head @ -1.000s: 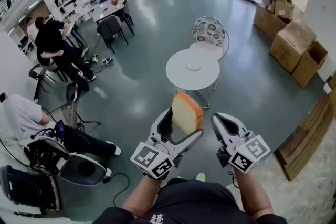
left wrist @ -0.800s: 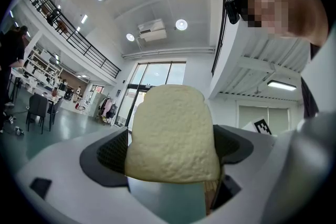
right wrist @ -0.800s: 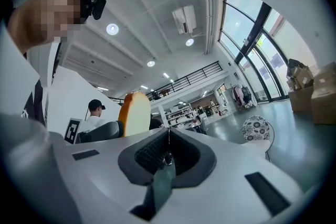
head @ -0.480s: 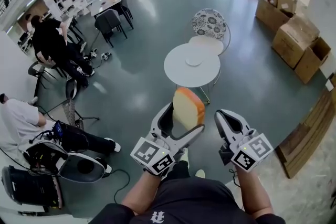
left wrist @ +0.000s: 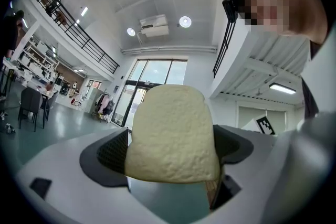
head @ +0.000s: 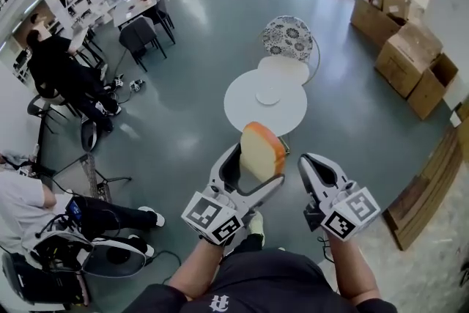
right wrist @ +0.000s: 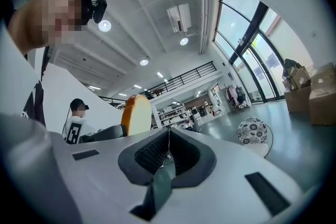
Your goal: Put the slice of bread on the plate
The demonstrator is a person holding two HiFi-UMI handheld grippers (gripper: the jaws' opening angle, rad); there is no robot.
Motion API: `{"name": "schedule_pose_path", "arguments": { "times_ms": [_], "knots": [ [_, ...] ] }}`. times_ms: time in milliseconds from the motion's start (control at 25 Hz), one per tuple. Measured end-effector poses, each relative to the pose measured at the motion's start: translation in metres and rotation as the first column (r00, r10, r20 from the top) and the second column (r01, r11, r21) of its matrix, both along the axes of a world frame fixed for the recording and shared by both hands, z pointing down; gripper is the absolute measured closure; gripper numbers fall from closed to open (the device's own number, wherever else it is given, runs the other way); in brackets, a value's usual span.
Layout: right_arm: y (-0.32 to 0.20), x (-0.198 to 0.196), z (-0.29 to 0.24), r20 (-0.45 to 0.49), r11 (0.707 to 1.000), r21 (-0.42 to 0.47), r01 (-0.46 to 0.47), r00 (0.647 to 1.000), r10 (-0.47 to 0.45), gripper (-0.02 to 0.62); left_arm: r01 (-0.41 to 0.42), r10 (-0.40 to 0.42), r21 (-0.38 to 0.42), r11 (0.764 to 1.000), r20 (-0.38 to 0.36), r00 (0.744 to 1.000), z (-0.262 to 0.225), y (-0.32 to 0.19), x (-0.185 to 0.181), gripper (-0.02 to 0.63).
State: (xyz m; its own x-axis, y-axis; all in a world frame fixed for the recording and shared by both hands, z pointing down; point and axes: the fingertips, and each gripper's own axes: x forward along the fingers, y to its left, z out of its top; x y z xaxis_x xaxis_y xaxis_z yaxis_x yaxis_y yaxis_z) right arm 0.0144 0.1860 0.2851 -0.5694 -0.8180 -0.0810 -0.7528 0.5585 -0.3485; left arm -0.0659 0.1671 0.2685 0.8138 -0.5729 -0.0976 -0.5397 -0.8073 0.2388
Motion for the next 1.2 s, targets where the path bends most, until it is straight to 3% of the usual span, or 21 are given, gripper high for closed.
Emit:
{"name": "schedule_pose_path", "arguments": {
  "times_ms": [640,920,1200],
  "knots": [
    [-0.146,-0.036,-0.001,-0.024,0.997,-0.011,-0.075,0.997,0.074,0.588,-0.076,0.075,-0.006,0.997,-0.012,0.997,0.010,-0.159,-0.035,0.099],
    [-0.196,-0.015,0.008,-0.010,0.995,-0.030,-0.097,0.995,0.097,0.588,-0.081,0.081,-0.030,0.996,0.002,0.997,0.026,-0.215,-0.020,0.098],
    [-0.271,0.013,0.021,0.018,0.997,-0.047,-0.058,0.998,0.059,0.588,-0.064,0.066,-0.035,0.997,0.038,0.997,0.042,-0.284,0.011,0.099]
  ]
}}
